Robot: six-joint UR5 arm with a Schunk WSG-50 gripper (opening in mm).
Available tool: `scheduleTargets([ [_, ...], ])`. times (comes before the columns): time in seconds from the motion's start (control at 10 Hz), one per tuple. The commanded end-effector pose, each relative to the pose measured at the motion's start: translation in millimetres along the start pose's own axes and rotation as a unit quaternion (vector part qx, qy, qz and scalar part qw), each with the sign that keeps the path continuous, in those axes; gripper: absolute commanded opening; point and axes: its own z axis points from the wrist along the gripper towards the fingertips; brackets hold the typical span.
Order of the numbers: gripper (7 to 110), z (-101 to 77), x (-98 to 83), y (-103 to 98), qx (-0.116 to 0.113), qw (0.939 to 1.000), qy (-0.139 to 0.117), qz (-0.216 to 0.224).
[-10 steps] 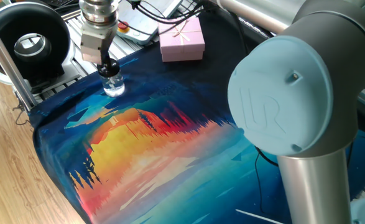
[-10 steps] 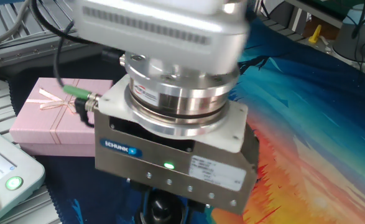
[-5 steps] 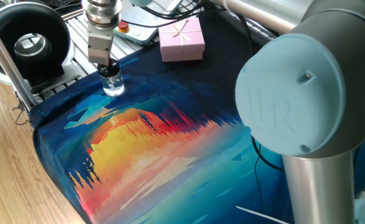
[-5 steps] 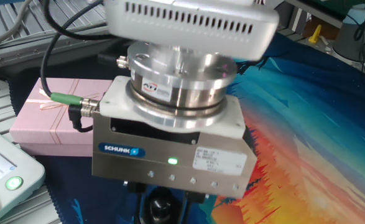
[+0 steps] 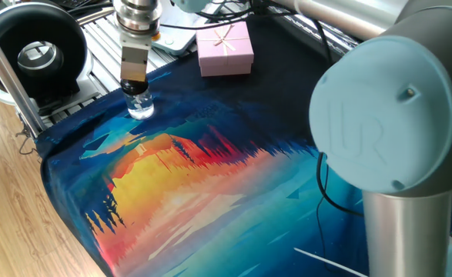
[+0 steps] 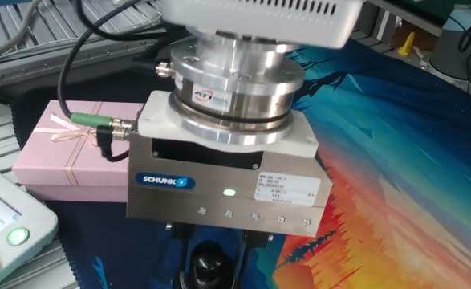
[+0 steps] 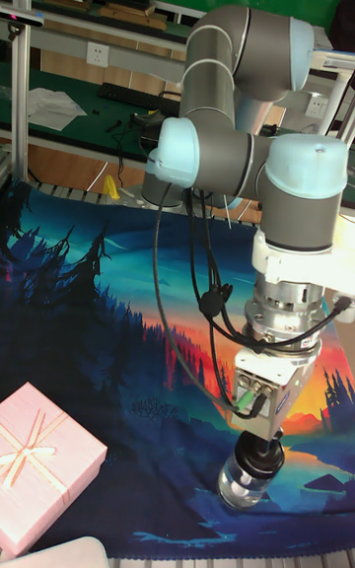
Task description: Screw the lid onto the jar
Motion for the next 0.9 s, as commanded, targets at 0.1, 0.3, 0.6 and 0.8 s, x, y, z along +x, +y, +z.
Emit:
scheduleTargets([
  [0.1,22,-1.6,-0.4,-0.5,0.003,0.9997,-0.021,0.013],
  [0.3,22,-0.7,2.4,-6.1,0.012,0.9995,-0.017,0.025],
  [0.6,7,-0.6,6.8,-11.8,0.018,0.9985,-0.008,0.05],
  [0.8,7,0.9,8.7,-15.8,0.023,0.9966,-0.005,0.079],
])
